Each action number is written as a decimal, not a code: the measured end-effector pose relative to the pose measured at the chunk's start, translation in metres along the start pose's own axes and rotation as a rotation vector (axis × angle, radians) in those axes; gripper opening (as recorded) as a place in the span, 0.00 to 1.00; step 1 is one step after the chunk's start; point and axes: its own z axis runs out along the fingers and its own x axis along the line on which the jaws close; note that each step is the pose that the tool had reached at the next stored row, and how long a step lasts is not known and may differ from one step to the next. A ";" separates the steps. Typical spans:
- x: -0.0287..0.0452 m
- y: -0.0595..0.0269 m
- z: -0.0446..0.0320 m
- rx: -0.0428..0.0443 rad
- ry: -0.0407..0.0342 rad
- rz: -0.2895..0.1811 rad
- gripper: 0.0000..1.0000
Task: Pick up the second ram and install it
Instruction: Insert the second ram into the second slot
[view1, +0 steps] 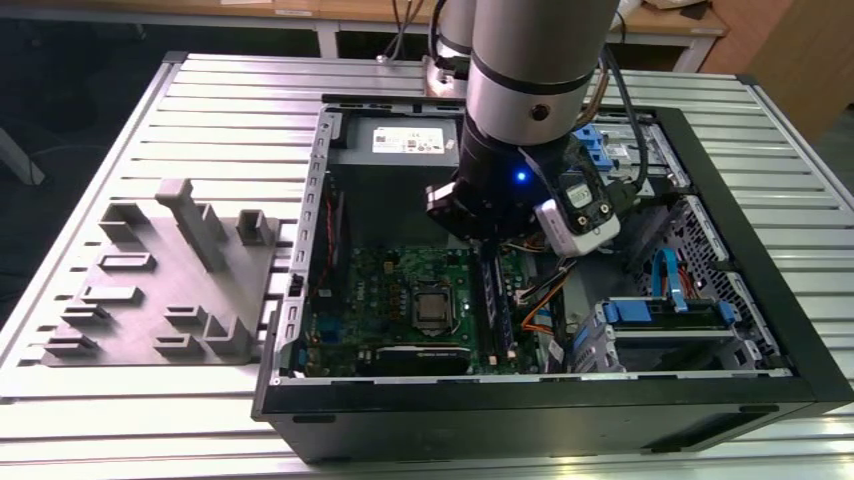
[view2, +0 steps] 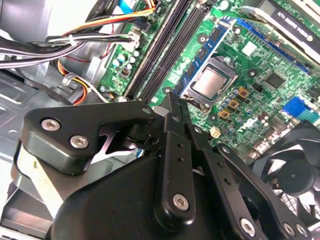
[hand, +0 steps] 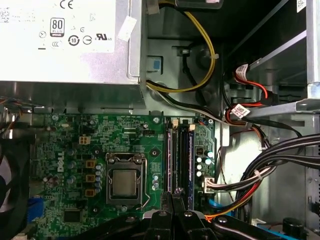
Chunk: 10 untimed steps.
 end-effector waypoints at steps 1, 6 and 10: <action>0.0000 -0.0001 0.0014 -0.0002 0.0000 0.000 0.08; 0.0004 -0.0010 0.0097 -0.0012 0.0001 0.000 0.08; 0.0006 -0.0036 0.0131 -0.0010 0.0002 0.000 0.08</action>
